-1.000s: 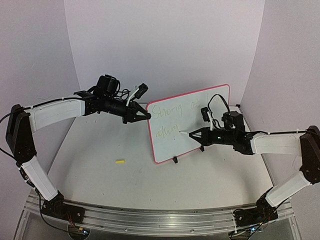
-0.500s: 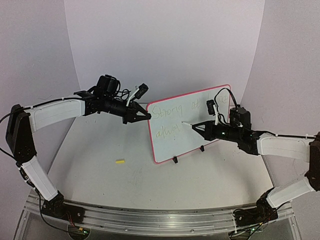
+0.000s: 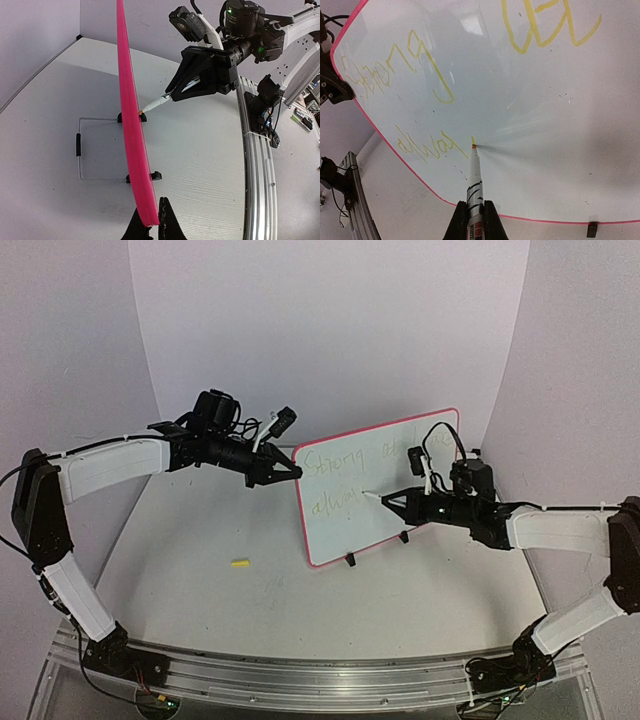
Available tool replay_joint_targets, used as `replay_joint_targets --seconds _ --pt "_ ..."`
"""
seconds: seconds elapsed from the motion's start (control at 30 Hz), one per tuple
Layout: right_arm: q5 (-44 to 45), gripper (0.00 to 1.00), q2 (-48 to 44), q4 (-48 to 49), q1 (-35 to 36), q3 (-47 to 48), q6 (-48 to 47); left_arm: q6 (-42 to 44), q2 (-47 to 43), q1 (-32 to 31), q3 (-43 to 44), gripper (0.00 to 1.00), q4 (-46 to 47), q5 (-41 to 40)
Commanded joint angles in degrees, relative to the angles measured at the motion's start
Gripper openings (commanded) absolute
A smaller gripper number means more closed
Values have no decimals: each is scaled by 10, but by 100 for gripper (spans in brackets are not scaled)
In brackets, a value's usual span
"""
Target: Write a sentence on the whiteboard
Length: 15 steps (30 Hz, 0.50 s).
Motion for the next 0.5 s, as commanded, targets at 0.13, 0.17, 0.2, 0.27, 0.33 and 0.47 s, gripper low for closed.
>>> replay_joint_targets --seconds 0.13,0.17,0.2,0.27,0.33,0.47 --pt "-21 0 34 16 -2 5 1 29 -4 -14 1 0 -38 23" --pt "-22 0 38 16 -2 3 3 29 -4 -14 1 0 -38 23" --pt "-24 0 41 16 -2 1 3 29 -5 -14 1 0 -38 23" --pt "-27 0 49 17 -2 0 5 30 -4 -14 1 0 -38 23" --pt "-32 0 56 19 -1 -1 5 29 -4 -14 1 0 -37 23" --pt "-42 0 70 23 2 3 6 29 -3 -14 1 0 -38 23"
